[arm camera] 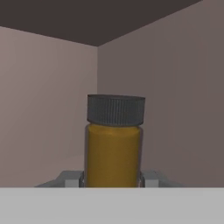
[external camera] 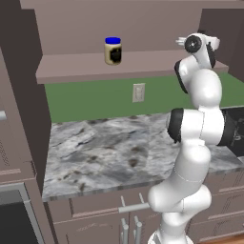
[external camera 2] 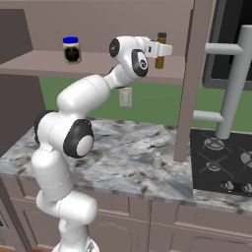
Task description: Collect the turmeric, mayonnaise, and shaker from the cabinet and place them next to the stove.
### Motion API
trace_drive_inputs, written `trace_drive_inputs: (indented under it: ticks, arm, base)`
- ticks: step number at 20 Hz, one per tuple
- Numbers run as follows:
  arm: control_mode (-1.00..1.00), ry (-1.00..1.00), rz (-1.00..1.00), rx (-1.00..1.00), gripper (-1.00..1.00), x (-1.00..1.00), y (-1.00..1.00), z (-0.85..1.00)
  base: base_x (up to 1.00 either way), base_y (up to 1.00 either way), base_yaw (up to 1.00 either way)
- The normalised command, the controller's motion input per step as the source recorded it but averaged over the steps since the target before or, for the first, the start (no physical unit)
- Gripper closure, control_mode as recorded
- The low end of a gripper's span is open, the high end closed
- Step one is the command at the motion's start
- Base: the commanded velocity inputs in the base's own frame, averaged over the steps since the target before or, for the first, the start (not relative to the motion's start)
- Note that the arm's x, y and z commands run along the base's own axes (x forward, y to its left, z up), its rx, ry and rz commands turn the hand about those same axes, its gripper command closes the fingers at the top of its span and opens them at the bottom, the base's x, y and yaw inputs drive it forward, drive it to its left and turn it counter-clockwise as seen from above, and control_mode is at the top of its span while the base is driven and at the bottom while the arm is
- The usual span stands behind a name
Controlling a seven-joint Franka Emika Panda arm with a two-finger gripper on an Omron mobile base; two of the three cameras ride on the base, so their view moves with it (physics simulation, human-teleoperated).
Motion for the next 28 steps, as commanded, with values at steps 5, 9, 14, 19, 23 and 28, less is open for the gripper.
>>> trace_drive_inputs:
  ticks: [5, 9, 14, 19, 23, 28]
  arm:
    - [-1.0, -0.03, 0.0, 0.0, 1.0, -0.15, 0.0, 0.0]
    - [-1.0, -0.07, 0.0, 0.0, 1.0, -0.36, 0.0, 0.0]
    - [-1.0, -0.08, 0.0, 0.0, 1.0, -0.49, 0.0, 0.0]
    - [-1.0, -0.09, 0.0, 0.0, 1.0, -0.67, 0.0, -0.02]
    - [-1.0, -0.06, 0.0, 0.0, 1.0, -0.81, 0.1, -0.13]
    - [-1.0, -0.02, -0.05, 0.0, 1.0, -0.82, 0.3, -0.12]
  base:
    - [0.0, 0.0, 0.0]
    - [0.0, 0.0, 0.0]
    - [0.0, 0.0, 0.0]
    - [0.0, 0.0, 0.0]
    - [0.0, 0.0, 0.0]
    - [0.0, 0.0, 0.0]
